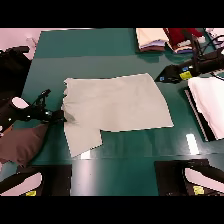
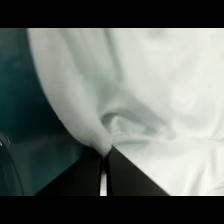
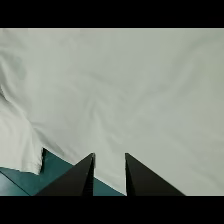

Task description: Fold the shirts.

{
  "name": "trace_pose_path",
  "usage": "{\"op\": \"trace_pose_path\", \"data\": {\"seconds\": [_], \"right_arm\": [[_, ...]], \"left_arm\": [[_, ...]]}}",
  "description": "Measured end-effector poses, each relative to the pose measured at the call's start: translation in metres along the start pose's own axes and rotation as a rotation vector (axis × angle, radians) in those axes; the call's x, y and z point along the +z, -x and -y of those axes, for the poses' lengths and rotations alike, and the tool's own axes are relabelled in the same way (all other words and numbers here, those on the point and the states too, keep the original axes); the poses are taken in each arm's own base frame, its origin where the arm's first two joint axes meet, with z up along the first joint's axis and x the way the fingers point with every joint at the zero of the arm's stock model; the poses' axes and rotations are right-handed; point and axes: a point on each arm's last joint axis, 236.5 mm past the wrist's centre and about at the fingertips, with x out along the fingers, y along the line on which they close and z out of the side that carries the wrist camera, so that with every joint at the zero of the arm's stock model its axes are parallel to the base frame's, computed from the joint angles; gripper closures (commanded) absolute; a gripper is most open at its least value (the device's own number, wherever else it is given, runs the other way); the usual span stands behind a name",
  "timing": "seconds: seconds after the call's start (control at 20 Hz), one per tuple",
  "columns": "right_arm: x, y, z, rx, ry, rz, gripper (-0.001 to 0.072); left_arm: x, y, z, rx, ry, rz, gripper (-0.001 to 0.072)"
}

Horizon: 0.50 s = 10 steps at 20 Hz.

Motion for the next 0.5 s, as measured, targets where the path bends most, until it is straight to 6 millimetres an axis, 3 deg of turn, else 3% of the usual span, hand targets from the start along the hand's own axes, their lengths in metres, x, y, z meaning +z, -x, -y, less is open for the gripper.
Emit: {"op": "trace_pose_path", "data": {"seconds": [0.2,0.25,0.35,0.5], "right_arm": [[-0.032,0.010,0.059,-0.081,-0.149,-0.030,0.0497],[-0.050,0.011,0.080,-0.110,-0.212,-0.047,0.0477],[-0.089,0.009,0.122,-0.156,-0.357,-0.066,0.0263],[-0.154,-0.003,0.168,-0.183,-0.586,-0.097,0.0265]], "left_arm": [[0.023,0.028,0.020,-0.010,-0.068,0.082,0.0683],[0.026,0.035,0.024,-0.012,-0.081,0.098,0.0683],[0.029,0.043,0.029,-0.013,-0.097,0.119,0.0683],[0.031,0.049,0.032,-0.015,-0.109,0.132,0.0683]]}}
